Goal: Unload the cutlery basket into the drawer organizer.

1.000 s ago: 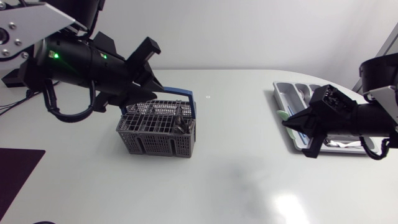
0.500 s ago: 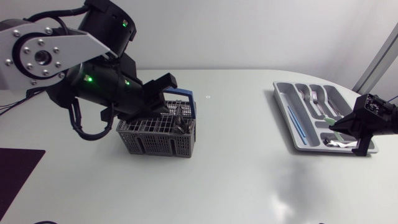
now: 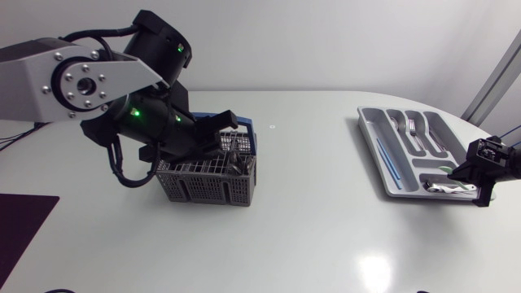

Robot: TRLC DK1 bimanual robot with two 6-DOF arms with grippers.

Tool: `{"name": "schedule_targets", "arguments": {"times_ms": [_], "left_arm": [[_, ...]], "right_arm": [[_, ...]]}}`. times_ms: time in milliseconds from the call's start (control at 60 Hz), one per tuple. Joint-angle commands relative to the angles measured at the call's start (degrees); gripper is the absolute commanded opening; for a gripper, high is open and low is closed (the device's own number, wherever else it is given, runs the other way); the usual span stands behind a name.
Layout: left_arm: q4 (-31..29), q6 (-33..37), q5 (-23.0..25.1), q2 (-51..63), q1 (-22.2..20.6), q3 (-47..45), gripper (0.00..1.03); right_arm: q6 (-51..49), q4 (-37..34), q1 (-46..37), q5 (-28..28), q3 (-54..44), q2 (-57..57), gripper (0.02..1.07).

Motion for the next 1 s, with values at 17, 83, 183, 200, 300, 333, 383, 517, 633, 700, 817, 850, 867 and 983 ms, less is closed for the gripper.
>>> {"name": "schedule_targets", "arguments": {"times_ms": [17, 83, 183, 200, 300, 333, 383, 517, 633, 700, 817, 850, 867, 983], "left_arm": [[0.43, 1.2, -0.83, 1.19, -0.6, -0.77, 0.33], [0.43, 1.2, -0.92, 1.37, -0.69, -0.69, 0.33], [0.43, 1.47, -1.71, 1.72, -1.39, -0.69, 0.33], [0.43, 1.55, -1.89, 1.72, -1.57, -0.69, 0.33], [0.6, 2.26, -2.24, 1.72, -2.36, -0.86, 0.33], [0.78, 2.7, -2.5, 1.72, -2.71, -0.95, 0.33], [1.39, 3.66, -3.29, 1.81, -3.41, -1.13, 0.33], [2.01, 5.25, -3.82, 2.33, -4.38, -0.86, 0.33], [2.01, 4.1, -4.96, 2.95, -5.08, -0.25, 0.33], [1.66, 1.82, -5.23, 2.95, -5.79, -0.42, 0.33], [-0.01, -3.81, -5.23, 3.74, -6.75, -0.42, 0.33], [-0.36, -5.12, -5.23, 4.0, -6.93, -0.51, 0.33], [-0.45, -5.48, -5.23, 4.09, -6.93, -0.51, 0.33], [-0.71, -8.9, -5.23, 4.27, -7.02, -0.6, 0.33]], "right_arm": [[-2.35, 1.44, -0.3, 1.0, 0.42, 1.46, 0.1], [-2.35, 2.68, -0.12, 2.05, -0.28, 1.54, 0.23], [-2.35, 4.08, 0.05, 3.9, -1.42, 1.54, 0.49], [-2.27, 4.17, 0.14, 4.16, -1.6, 1.37, 0.54], [-1.91, 4.26, -0.04, 4.42, -2.39, 0.4, 0.78], [-1.83, 4.26, -0.04, 4.42, -2.57, -0.13, 0.86], [-1.65, 4.17, -0.12, 4.34, -2.92, -1.09, 0.92], [-0.16, 3.82, 0.49, 4.07, -5.03, -4.96, 0.95], [2.74, 3.82, 2.34, 3.37, -7.75, -9.71, 0.97], [4.5, 3.73, 3.57, 2.67, -9.6, -12.61, 0.97], [7.93, 3.73, 6.73, 2.4, -12.15, -16.47, 0.97], [9.16, 3.55, 7.7, 2.4, -12.67, -17.44, 0.97], [9.51, 3.47, 8.14, 2.32, -12.85, -17.88, 0.97], [12.41, 2.59, 12.01, 2.32, -14.87, -21.31, 0.97]]}}
